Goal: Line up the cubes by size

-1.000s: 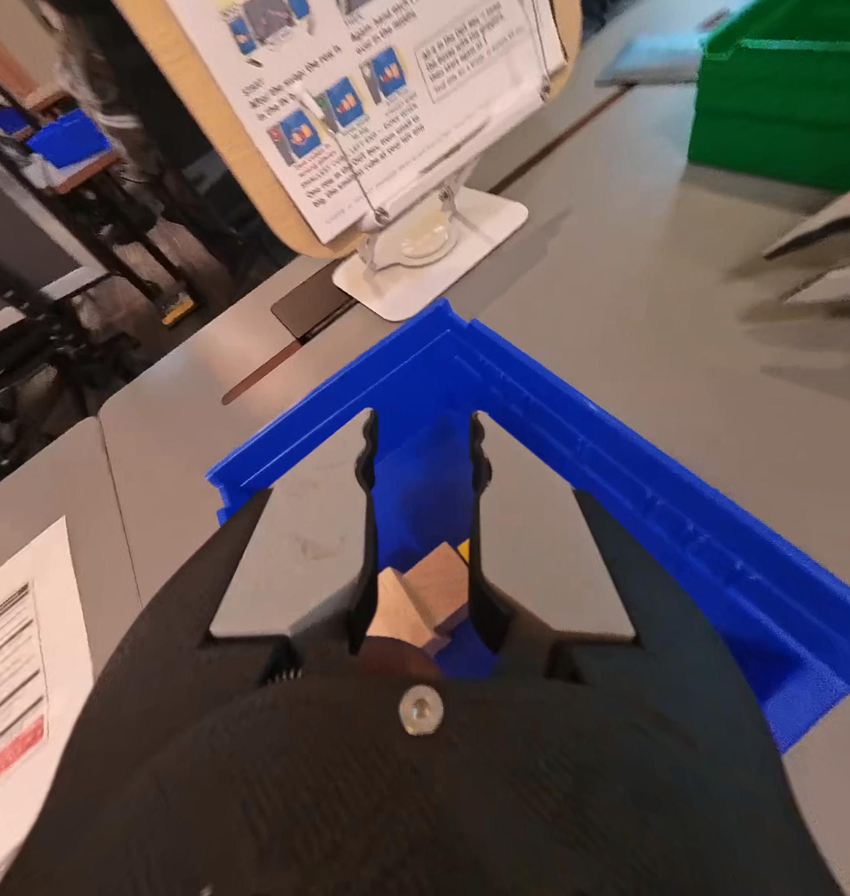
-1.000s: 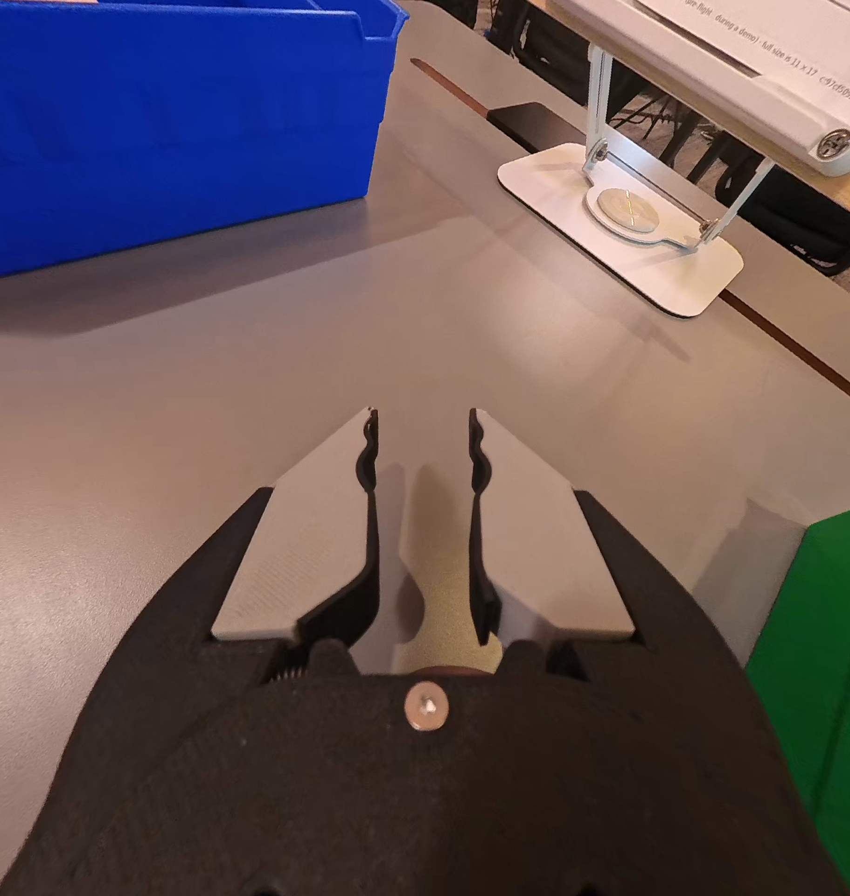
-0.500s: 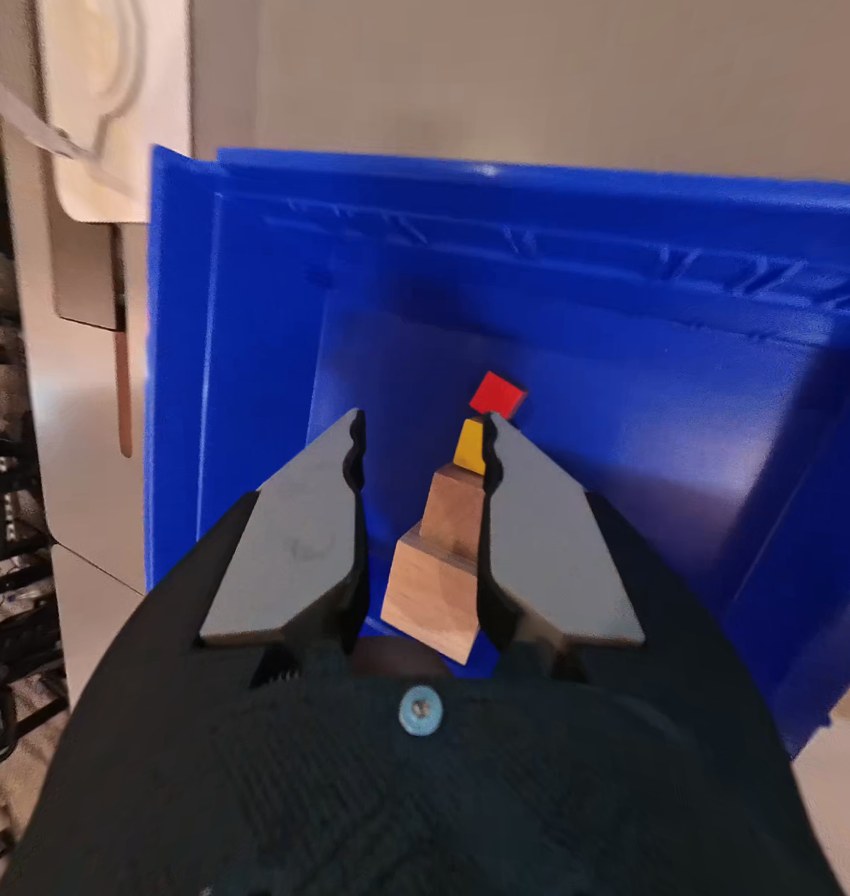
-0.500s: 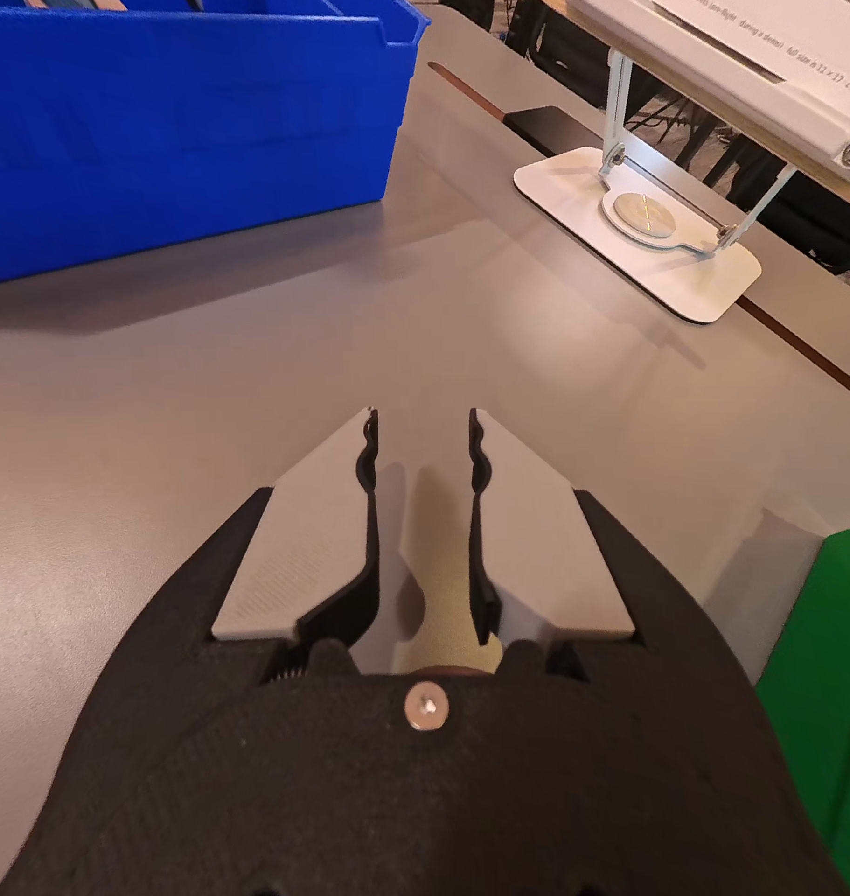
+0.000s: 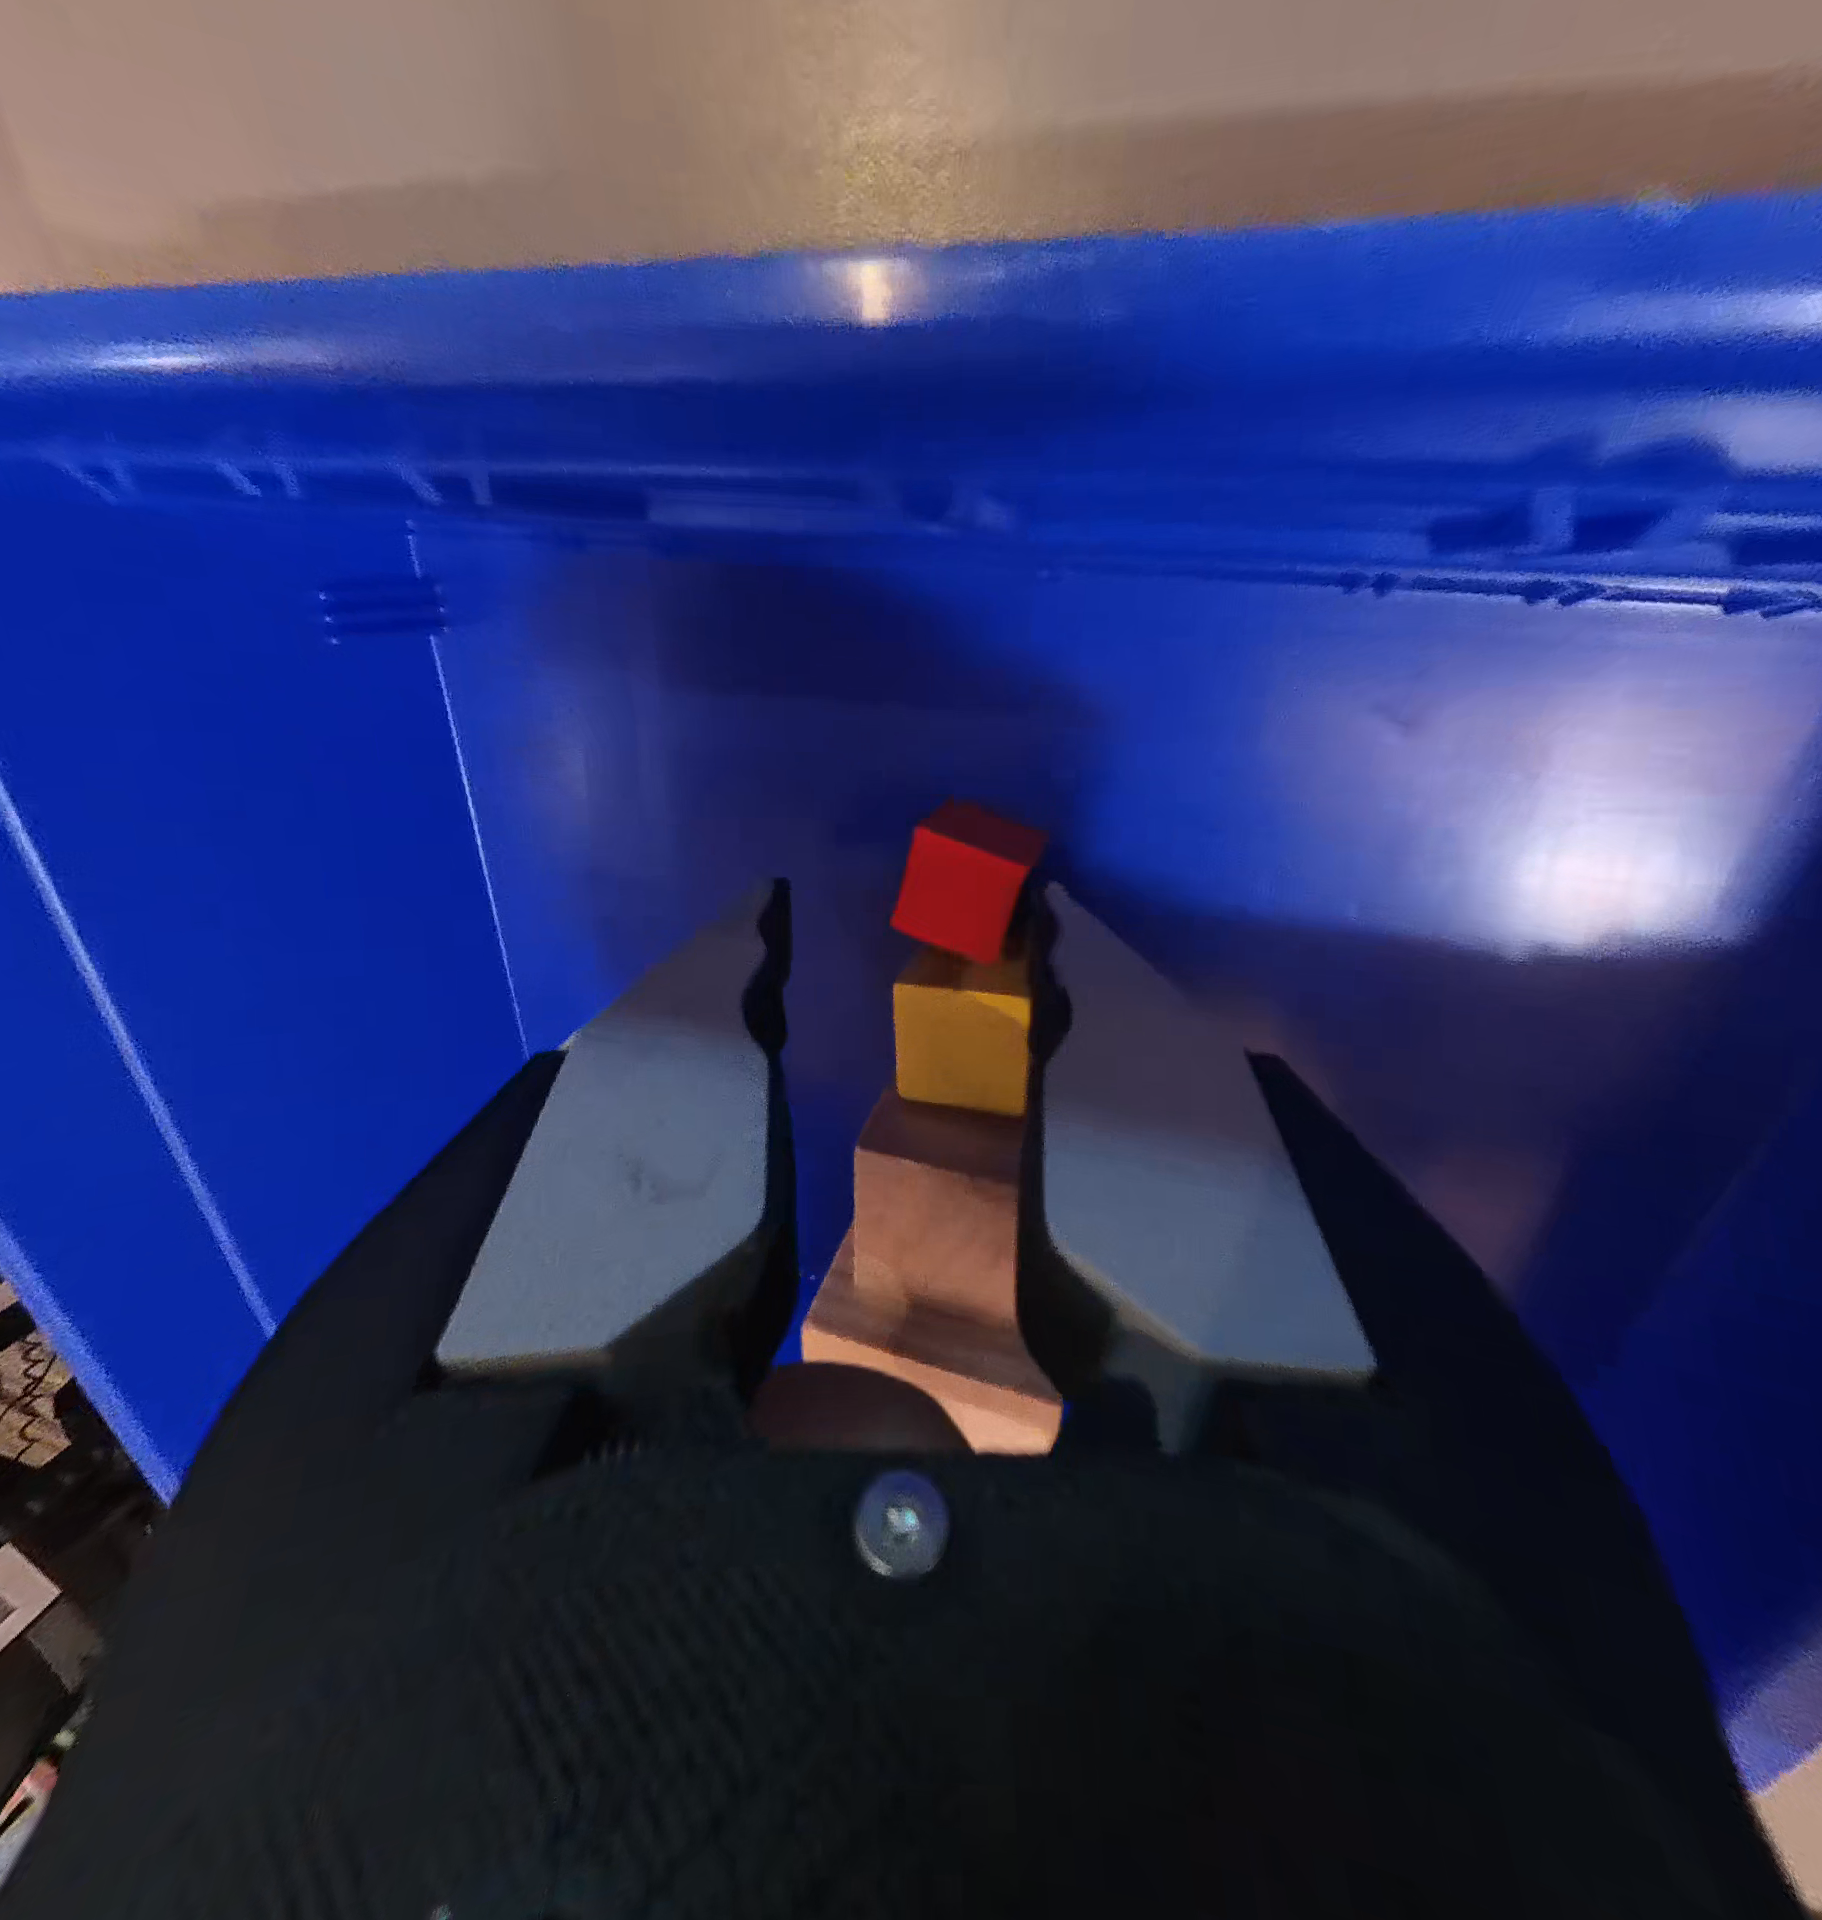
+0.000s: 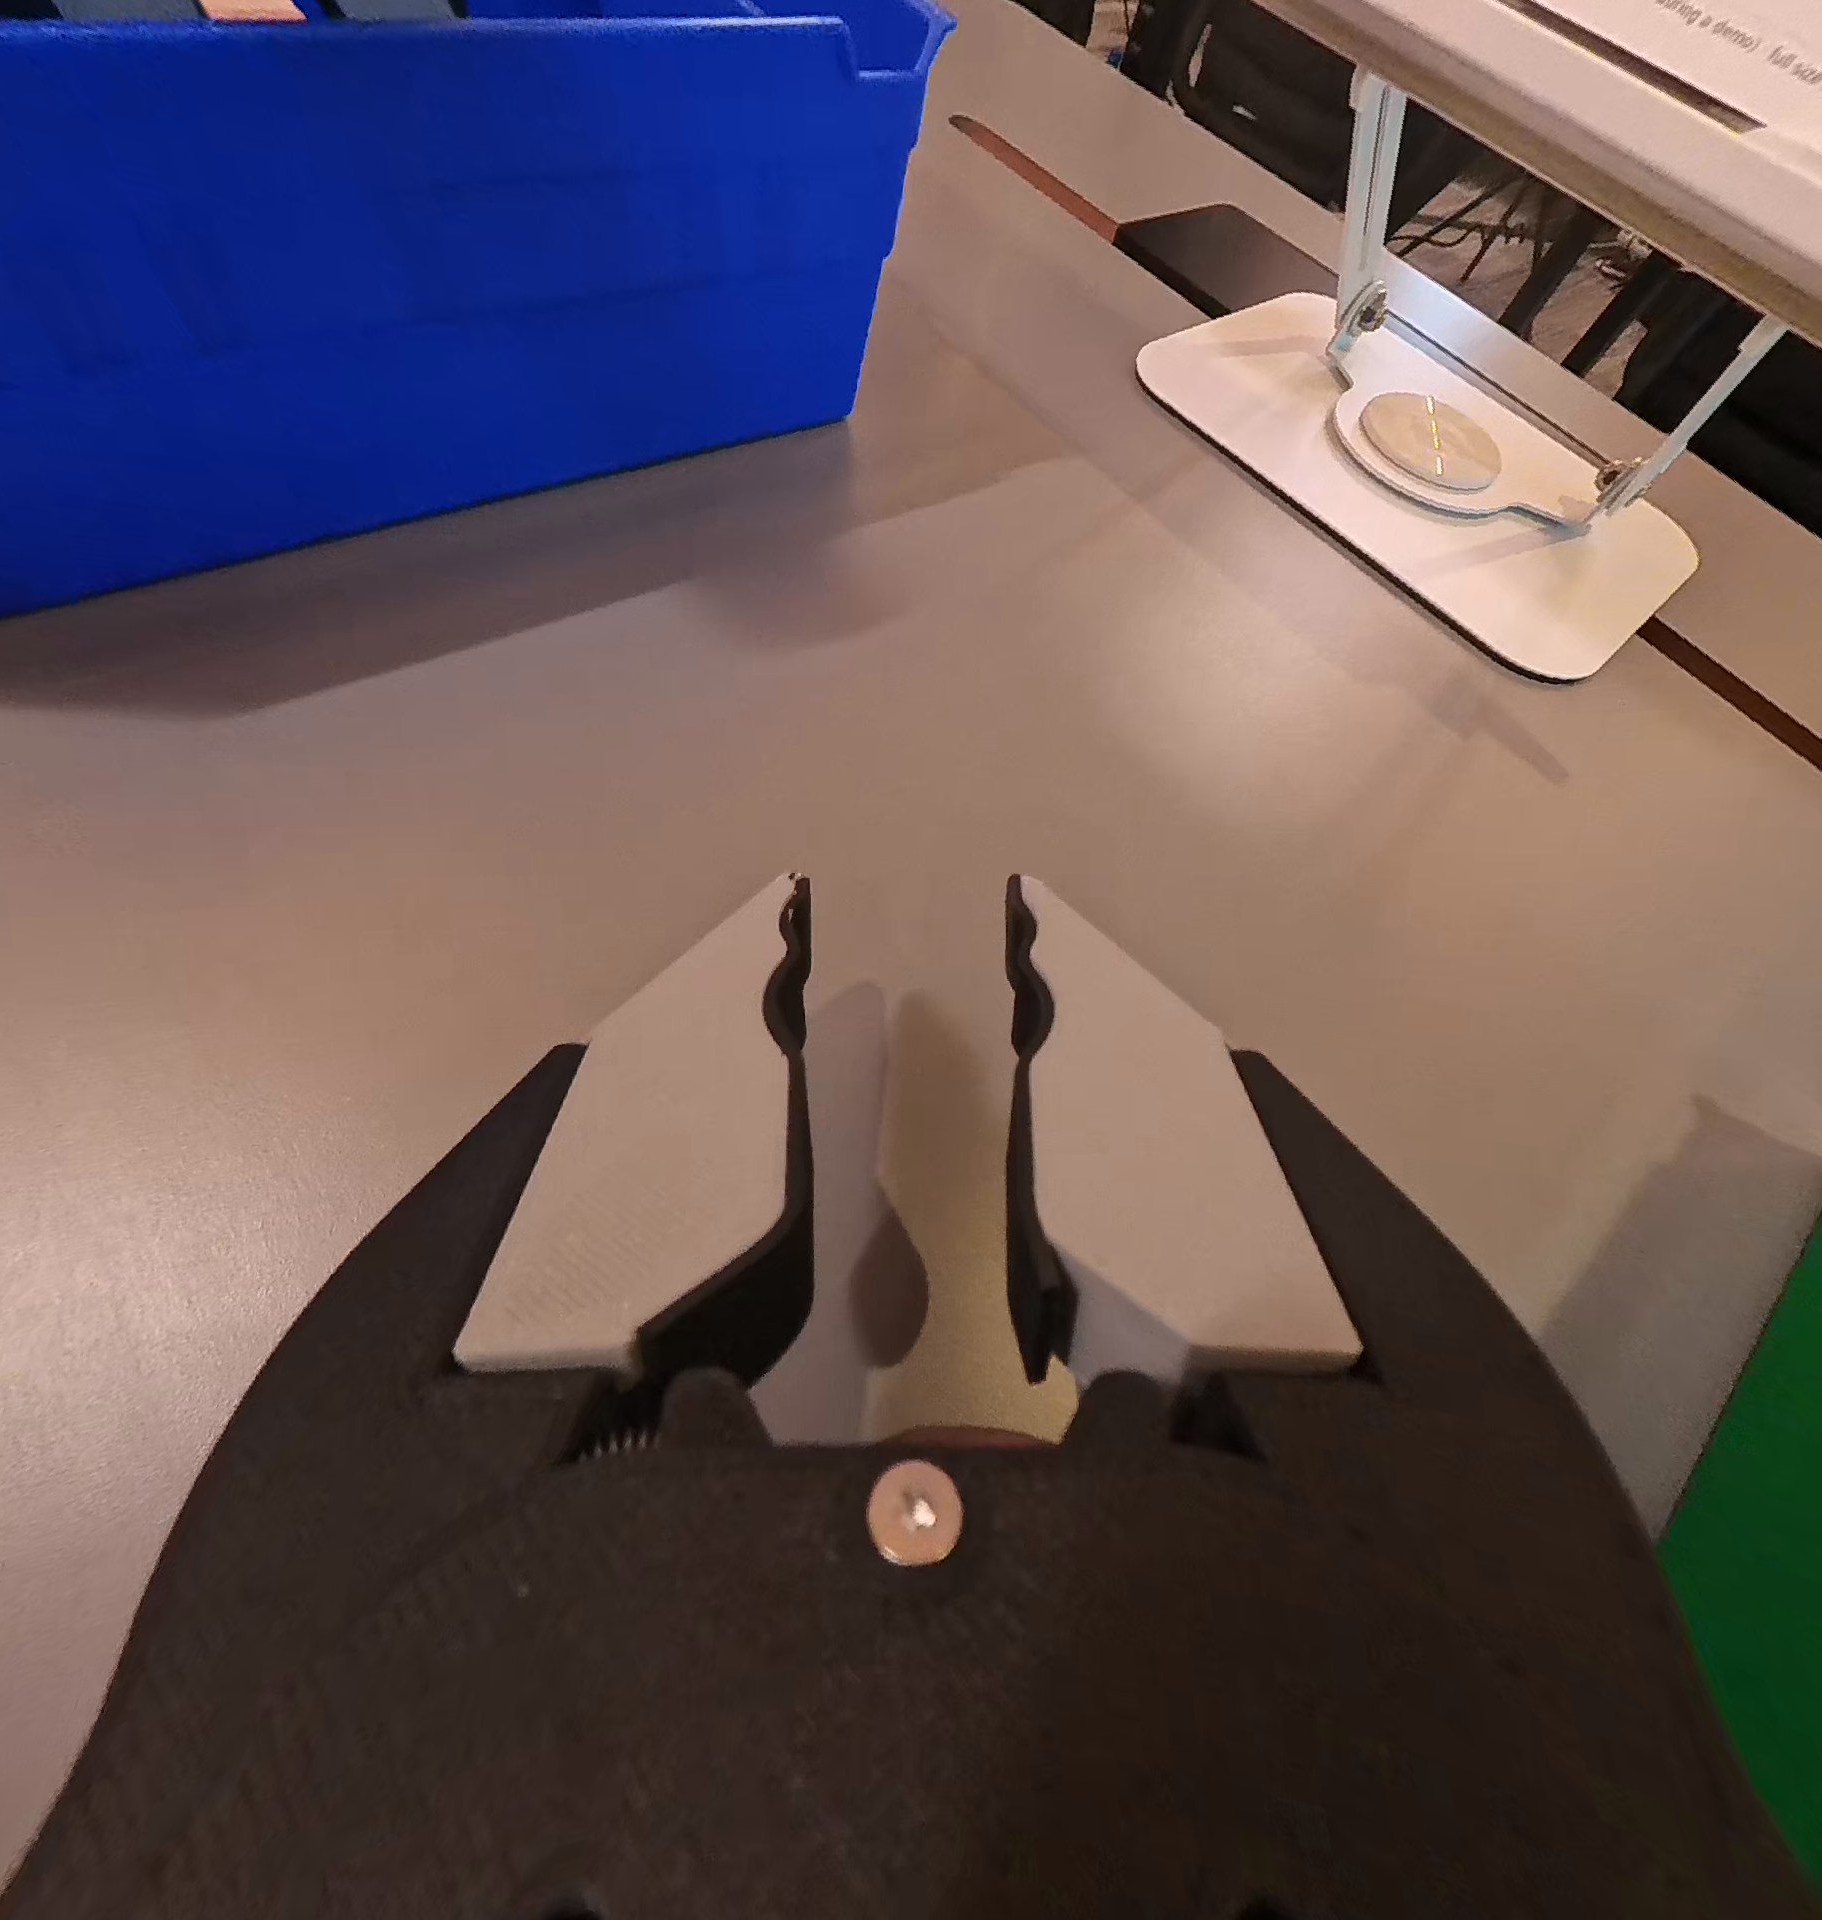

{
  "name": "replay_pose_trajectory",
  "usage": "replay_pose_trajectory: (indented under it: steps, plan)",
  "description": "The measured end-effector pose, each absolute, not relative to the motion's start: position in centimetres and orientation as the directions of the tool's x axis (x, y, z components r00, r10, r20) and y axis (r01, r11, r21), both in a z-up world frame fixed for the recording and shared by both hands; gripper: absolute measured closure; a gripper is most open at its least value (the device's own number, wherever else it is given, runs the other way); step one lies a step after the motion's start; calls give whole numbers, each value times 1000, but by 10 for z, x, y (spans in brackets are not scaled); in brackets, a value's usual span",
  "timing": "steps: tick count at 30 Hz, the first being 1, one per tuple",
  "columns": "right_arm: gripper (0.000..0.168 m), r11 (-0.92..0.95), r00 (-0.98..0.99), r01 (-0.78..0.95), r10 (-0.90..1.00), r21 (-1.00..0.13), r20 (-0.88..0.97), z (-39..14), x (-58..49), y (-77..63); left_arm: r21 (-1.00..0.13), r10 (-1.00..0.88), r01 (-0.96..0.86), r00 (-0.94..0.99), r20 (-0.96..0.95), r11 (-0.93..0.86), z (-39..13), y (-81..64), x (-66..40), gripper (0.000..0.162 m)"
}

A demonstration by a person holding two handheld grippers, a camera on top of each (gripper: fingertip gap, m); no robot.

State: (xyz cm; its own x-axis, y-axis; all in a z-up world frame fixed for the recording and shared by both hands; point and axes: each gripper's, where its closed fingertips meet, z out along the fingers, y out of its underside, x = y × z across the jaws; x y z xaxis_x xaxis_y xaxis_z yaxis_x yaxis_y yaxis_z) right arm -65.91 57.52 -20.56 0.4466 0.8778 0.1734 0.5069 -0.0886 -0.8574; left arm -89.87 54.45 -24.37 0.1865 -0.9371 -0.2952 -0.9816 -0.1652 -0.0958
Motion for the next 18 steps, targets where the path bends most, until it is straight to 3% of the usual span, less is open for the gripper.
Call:
replay_pose_trajectory:
  steps: [3,9,15,18]
  plan:
    - [134,-89,444,505,880,-858,170,-205,-660,574,-99,-939,-985,164,-303,-140,-246,544,-897,138]
    - [133,-92,434,495,887,-864,154,-204,-661,571,-130,-903,-987,141,-407,-95,-232,550,-896,143]
    - [129,-146,242,361,968,-921,-59,-186,-681,535,-364,-769,-931,258,-585,-35,-170,538,-880,143]
    - [122,-222,5,318,972,-922,-233,-173,-691,495,-503,-681,-861,325,-656,73,-132,514,-857,143]
